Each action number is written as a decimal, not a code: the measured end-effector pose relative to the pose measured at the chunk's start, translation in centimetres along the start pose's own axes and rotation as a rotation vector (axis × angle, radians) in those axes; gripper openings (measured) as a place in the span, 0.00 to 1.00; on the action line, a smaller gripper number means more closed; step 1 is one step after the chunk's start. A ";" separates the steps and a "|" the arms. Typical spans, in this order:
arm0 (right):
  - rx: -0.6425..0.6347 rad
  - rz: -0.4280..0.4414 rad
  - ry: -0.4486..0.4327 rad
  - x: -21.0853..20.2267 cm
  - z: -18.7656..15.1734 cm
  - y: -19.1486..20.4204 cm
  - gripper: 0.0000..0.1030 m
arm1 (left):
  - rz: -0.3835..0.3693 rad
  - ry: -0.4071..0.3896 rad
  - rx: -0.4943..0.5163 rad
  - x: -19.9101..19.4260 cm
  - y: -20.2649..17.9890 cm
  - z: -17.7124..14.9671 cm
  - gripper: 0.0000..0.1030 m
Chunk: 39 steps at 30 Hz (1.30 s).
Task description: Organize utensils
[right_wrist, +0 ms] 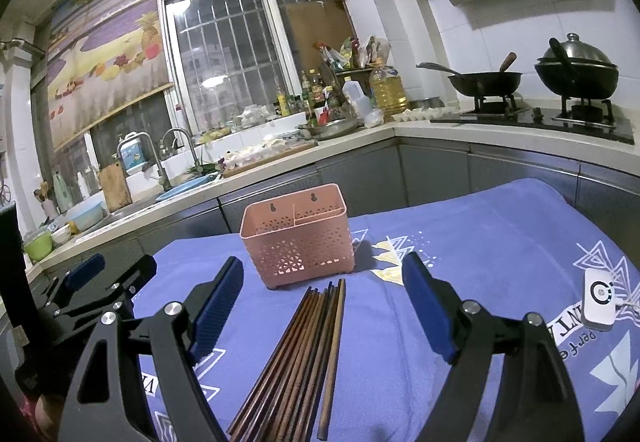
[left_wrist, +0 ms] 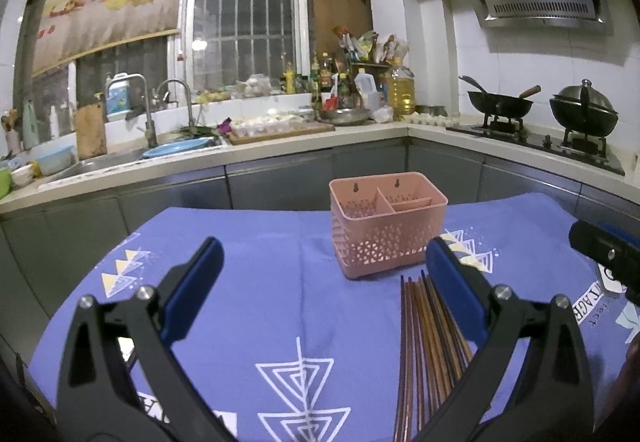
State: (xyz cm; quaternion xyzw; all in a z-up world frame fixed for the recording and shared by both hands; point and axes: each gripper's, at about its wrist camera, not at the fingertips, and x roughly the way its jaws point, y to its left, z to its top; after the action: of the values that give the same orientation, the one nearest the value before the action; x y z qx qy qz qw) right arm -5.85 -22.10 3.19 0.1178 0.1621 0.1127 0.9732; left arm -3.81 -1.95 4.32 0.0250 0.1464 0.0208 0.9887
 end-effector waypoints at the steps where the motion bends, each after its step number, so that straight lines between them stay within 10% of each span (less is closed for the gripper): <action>1: 0.003 0.000 0.000 0.0 0.1 -0.1 0.79 | -0.001 0.003 0.002 0.1 -0.1 -0.1 0.94; 39: 0.019 -0.003 0.006 0.0 0.1 -0.9 0.79 | -0.004 0.075 0.041 1.3 -0.6 -1.4 0.94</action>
State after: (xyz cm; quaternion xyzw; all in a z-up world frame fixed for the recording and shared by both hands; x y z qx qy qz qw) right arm -5.67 -23.01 3.00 0.1266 0.1664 0.1102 0.9717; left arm -2.95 -2.43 2.58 0.0441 0.1837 0.0165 0.9819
